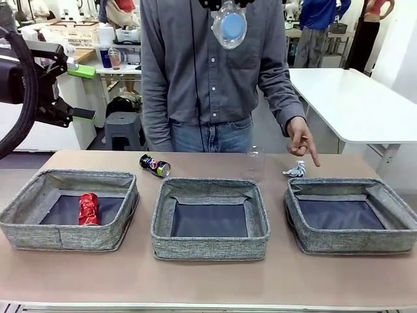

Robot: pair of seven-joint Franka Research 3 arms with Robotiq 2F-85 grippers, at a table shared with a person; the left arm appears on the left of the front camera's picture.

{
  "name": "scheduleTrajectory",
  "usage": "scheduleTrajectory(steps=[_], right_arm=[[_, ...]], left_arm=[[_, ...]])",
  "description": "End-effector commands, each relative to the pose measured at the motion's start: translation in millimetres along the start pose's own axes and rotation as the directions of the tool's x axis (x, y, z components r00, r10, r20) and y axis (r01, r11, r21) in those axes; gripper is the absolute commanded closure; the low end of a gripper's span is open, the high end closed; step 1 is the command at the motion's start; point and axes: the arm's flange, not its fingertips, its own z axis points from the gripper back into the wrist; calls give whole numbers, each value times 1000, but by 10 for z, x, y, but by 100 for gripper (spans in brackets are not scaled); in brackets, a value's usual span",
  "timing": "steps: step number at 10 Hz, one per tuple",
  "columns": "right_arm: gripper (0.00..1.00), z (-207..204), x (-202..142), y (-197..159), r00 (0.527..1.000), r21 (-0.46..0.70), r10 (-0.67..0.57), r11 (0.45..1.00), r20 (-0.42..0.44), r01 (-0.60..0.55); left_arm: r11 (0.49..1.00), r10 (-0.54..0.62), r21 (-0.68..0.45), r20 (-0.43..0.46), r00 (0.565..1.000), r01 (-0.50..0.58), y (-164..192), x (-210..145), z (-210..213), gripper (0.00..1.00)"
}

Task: Sort the waste into the appropriate baskets.
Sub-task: Place the picked waste into the Fabric basket indicated by the person.

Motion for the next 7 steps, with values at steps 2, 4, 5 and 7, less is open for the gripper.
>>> scheduleTrajectory(steps=[2, 4, 5, 7], right_arm=[[78, 7, -8, -17, 1000, -12, -3, 1000, 4, 3], [78, 7, -8, -17, 1000, -12, -3, 1000, 4, 3], [78, 7, -8, -17, 1000, -12, -3, 1000, 4, 3], [78, 0, 0, 0, 1000, 0, 0, 1000, 0, 0]], left_arm=[[1000, 9, -8, -1, 1000, -9, -34, -1, 6, 0], [1000, 9, -8, -1, 1000, -9, -34, -1, 6, 0], [1000, 9, -8, -1, 1000, -9, -34, -1, 6, 0], [1000, 9, -8, -1, 1000, -9, -34, -1, 6, 0]])
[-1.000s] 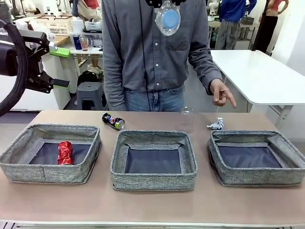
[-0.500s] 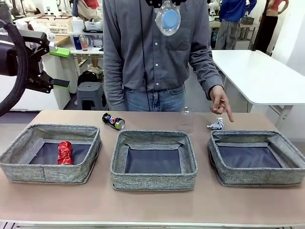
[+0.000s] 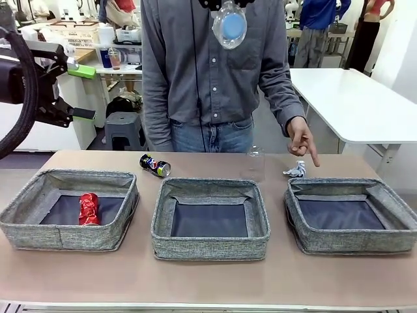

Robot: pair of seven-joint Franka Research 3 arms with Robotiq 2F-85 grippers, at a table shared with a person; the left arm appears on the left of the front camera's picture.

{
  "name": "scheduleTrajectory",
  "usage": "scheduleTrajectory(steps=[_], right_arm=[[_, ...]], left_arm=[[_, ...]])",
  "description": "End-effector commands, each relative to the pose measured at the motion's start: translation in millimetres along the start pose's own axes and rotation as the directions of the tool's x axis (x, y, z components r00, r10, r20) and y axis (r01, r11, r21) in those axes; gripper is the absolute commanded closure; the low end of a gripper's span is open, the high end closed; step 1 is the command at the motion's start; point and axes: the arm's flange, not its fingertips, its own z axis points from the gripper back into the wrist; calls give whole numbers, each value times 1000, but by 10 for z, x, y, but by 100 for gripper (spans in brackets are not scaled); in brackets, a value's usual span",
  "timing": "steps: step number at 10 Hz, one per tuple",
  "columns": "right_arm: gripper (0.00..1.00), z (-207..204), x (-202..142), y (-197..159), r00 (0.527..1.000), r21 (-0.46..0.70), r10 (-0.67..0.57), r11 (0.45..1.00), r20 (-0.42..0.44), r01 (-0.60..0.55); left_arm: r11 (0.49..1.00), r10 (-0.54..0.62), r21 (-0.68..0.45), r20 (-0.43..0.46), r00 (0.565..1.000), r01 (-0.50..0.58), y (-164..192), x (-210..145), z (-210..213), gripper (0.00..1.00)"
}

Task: Sort the waste into the appropriate baskets.
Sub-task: Place the picked waste into the Fabric basket indicated by the person.

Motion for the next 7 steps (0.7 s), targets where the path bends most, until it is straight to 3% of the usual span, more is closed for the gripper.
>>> scheduleTrajectory(steps=[1, 2, 5, 7], right_arm=[[78, -103, -66, -149, 999, 1, 17, 1000, -28, -17], [78, -235, -148, -346, 994, 7, 87, 996, -62, -87], [78, -711, -395, -1195, 982, 49, 179, 983, -57, -176], [78, -1118, -505, -1700, 992, 80, 123, 990, -36, -119]], left_arm=[[1000, 9, -8, -1, 1000, -9, -34, -1, 6, 0], [1000, 9, -8, -1, 1000, -9, -34, -1, 6, 0], [1000, 9, -8, -1, 1000, -9, -34, -1, 6, 0], [1000, 9, -8, -1, 1000, -9, -34, -1, 6, 0]])
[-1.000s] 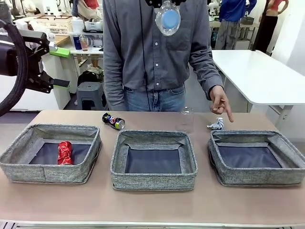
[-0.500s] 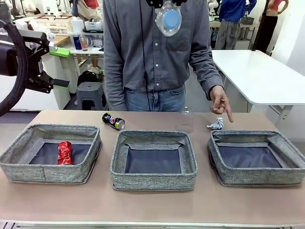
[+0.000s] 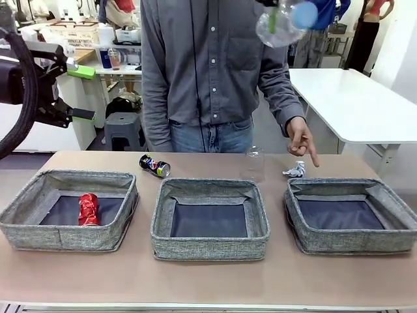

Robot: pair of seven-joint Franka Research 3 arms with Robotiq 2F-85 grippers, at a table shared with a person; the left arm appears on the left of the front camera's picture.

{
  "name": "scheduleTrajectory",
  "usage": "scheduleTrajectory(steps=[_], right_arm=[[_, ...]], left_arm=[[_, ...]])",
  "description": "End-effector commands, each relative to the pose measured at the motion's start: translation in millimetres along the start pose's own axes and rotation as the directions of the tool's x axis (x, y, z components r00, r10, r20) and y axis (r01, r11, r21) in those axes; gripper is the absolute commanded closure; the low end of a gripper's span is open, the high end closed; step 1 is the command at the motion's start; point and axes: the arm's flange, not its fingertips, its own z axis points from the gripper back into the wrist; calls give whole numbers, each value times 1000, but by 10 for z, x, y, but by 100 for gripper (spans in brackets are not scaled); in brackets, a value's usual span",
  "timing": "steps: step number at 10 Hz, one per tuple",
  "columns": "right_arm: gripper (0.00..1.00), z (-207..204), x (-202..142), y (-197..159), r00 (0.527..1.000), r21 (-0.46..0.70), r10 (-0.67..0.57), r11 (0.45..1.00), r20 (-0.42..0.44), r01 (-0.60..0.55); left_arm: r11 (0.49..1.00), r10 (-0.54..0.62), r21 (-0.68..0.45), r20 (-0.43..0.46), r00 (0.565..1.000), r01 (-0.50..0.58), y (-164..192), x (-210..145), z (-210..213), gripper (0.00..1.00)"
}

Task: Sort the waste into the appropriate baskets.
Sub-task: Place the picked waste into the Fabric basket indicated by the person.

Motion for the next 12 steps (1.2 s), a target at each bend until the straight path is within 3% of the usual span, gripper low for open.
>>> scheduleTrajectory(steps=[1, 3, 6, 9, 12], right_arm=[[78, -1266, -684, -755, 997, 32, -54, 998, 62, 52], [78, -1717, -792, -1101, 987, 88, -118, 990, 107, 108], [78, -2296, -824, -1566, 953, 119, -291, 952, 80, 281], [78, -2938, -689, -1841, 944, 195, -331, 926, 11, 323], [78, -3326, -575, -2083, 908, 256, -411, 872, -78, 417]], left_arm=[[1000, 9, -8, -2, 1000, -9, -34, -2, 3, 0], [1000, 9, -8, -2, 1000, -9, -34, -2, 3, 0], [1000, 9, -8, -2, 1000, -9, -34, -2, 3, 0], [1000, 9, -8, -2, 1000, -9, -34, -2, 3, 0], [1000, 9, -8, -2, 1000, -9, -34, -2, 3, 0]])
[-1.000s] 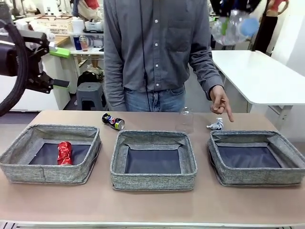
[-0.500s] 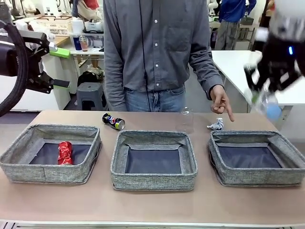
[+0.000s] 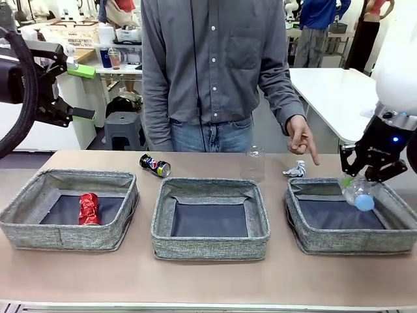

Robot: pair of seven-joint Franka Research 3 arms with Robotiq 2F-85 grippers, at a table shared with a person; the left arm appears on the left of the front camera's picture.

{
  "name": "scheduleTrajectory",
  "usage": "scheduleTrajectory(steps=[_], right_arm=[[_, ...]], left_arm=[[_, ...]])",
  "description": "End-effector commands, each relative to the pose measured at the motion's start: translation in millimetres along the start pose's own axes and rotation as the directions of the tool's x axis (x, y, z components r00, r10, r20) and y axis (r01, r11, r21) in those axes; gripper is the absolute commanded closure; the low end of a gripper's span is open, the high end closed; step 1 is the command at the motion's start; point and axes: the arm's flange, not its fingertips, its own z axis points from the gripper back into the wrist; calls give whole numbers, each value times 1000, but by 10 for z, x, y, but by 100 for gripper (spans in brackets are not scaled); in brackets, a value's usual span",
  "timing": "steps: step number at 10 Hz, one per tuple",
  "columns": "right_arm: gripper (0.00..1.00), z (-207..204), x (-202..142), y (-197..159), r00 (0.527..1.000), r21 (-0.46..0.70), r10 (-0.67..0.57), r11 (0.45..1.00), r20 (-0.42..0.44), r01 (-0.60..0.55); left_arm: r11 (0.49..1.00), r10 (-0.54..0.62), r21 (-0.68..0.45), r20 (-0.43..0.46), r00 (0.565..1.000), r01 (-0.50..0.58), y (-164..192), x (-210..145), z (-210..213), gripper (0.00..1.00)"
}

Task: Sort the waste into the appropriate baskets.
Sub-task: Place the picked waste into the Fabric basket indicated by the person.

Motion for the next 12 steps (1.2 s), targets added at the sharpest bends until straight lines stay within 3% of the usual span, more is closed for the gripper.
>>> scheduleTrajectory(steps=[1, 7, 8, 9, 10, 11, 12], right_arm=[[78, -67, 179, -59, 999, 90, -7, 996, -37, 11], [78, -135, 223, -124, 995, 87, -41, 995, -87, 48], [21, -139, 221, -131, 996, 93, -37, 995, -85, 45], [21, -144, 225, -133, 995, 97, -41, 994, -88, 49], [0, -147, 228, -134, 995, 105, -39, 993, -91, 49], [16, -148, 229, -132, 995, 108, -41, 993, -90, 51], [0, -150, 229, -131, 995, 110, -45, 992, -90, 55]], left_arm=[[1000, 9, -8, -2, 1000, -9, -33, -2, 4, 0], [1000, 9, -8, -2, 1000, -9, -33, -2, 4, 0], [1000, 9, -8, -2, 1000, -9, -33, -2, 4, 0], [1000, 9, -8, -2, 1000, -9, -33, -2, 4, 0], [1000, 9, -8, -2, 1000, -9, -33, -2, 4, 0], [1000, 9, -8, -2, 1000, -9, -33, -2, 4, 0], [1000, 9, -8, -2, 1000, -9, -33, -2, 4, 0]])
